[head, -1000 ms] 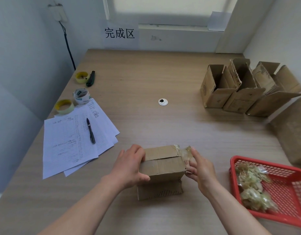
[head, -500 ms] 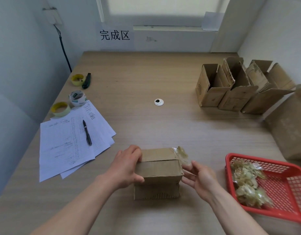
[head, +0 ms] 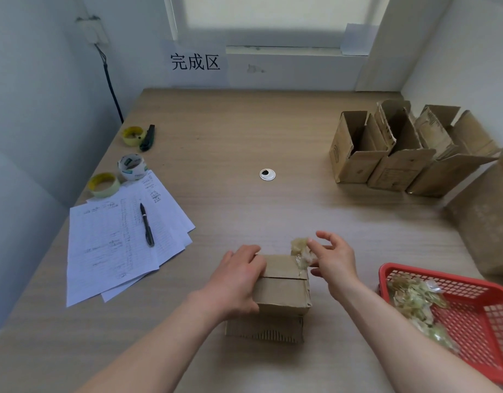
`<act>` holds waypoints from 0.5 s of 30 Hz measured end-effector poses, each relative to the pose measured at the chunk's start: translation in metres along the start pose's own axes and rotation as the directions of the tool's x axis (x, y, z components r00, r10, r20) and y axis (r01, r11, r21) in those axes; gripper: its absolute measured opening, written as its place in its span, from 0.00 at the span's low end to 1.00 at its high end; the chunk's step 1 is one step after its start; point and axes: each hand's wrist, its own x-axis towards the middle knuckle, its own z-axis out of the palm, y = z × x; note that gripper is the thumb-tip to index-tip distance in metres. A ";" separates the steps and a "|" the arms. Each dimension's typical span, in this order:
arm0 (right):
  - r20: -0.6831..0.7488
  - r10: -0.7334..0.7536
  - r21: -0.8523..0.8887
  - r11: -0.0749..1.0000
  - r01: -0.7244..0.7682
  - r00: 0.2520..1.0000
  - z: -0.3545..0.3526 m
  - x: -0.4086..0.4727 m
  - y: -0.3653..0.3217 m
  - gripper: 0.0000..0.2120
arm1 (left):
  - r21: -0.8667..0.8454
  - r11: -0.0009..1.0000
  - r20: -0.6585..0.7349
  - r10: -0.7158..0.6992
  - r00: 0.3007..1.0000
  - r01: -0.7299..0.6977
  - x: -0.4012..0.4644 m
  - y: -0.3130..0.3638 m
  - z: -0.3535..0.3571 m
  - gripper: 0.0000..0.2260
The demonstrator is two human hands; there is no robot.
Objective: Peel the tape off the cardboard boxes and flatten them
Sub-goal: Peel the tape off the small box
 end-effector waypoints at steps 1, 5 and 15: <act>0.010 -0.015 -0.025 1.000 0.015 1.000 0.002 0.001 0.003 0.08 | 0.009 1.000 -0.006 0.017 1.000 -0.017 0.002 0.003 0.002 0.23; 0.068 -0.068 -0.013 0.998 0.069 0.995 0.002 0.004 0.020 0.05 | 0.040 0.998 -0.028 0.051 0.998 -0.050 0.007 0.005 0.009 0.21; 0.350 -0.328 -0.248 0.871 0.425 0.877 -0.033 0.008 0.021 0.27 | -0.029 0.997 -0.053 0.066 0.996 -0.067 0.010 -0.003 0.015 0.22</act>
